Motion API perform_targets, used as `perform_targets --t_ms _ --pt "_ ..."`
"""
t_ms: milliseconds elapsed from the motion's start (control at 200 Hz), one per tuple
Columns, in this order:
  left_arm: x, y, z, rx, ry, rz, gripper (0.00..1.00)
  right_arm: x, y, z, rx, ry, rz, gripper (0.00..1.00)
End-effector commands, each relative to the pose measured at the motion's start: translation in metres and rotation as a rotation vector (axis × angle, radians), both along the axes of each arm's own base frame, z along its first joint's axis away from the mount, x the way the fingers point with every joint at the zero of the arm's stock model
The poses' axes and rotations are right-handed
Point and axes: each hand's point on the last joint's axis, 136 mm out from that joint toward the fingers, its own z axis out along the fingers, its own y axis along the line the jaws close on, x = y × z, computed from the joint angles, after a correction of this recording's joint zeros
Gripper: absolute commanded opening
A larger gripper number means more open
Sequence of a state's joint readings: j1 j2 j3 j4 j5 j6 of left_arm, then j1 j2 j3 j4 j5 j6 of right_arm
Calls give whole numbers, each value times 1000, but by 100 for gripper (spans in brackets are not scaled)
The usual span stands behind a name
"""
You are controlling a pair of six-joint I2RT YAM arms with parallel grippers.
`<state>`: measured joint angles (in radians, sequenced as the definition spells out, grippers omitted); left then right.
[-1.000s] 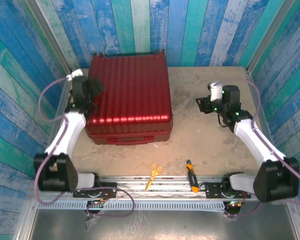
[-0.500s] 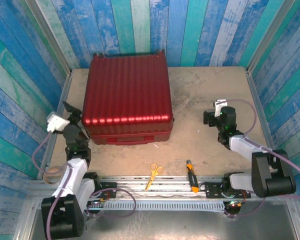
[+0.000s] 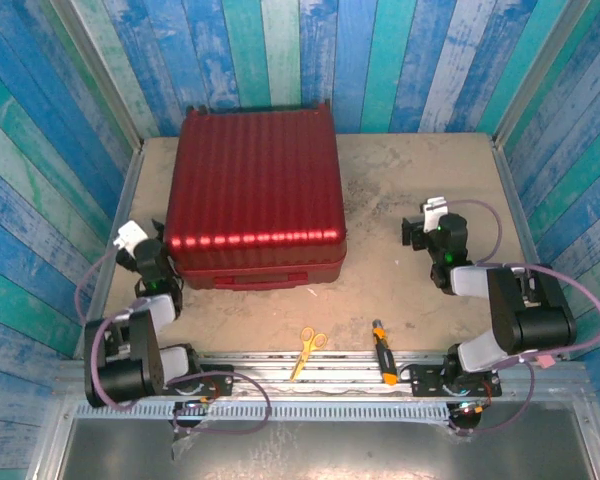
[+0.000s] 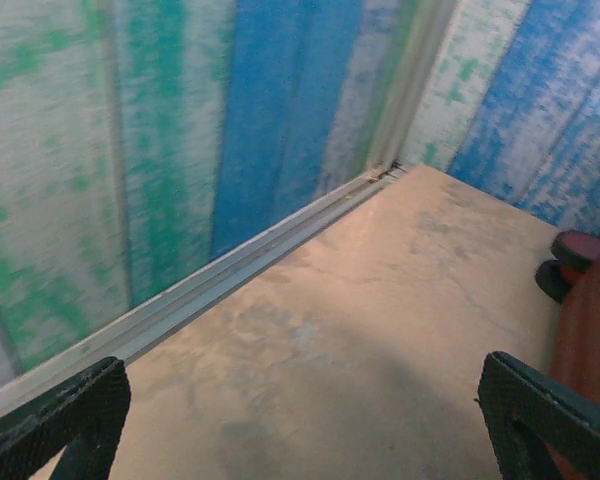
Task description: Pack the luggage
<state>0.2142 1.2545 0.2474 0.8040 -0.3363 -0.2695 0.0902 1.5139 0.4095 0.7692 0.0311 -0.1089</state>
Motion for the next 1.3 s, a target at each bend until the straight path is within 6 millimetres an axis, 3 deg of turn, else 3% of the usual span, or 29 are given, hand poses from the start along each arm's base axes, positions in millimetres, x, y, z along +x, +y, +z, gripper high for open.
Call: perform_targets --t_ms 0,195,285,326,391,451,716,1297 --pt "44 -77 0 66 37 -472 93 4 1 14 20 -66 21 100" --pt "59 -118 0 110 50 -677 93 -4 13 16 17 -95 102 100" --pt "47 -128 -8 177 -21 -644 93 -5 13 17 18 -104 102 100" --pt "47 -129 -1 228 -76 -602 93 -5 12 17 17 -103 97 100" --pt "47 -134 -12 211 2 -632 93 -3 9 17 20 -98 79 100" --pt "45 -133 -6 227 -39 -621 93 -2 7 16 23 -94 62 100" --pt "54 -118 -14 180 24 -537 93 5 -3 14 23 -61 -5 100" --pt "53 -119 -14 181 23 -537 93 9 -4 11 29 -42 -7 100"
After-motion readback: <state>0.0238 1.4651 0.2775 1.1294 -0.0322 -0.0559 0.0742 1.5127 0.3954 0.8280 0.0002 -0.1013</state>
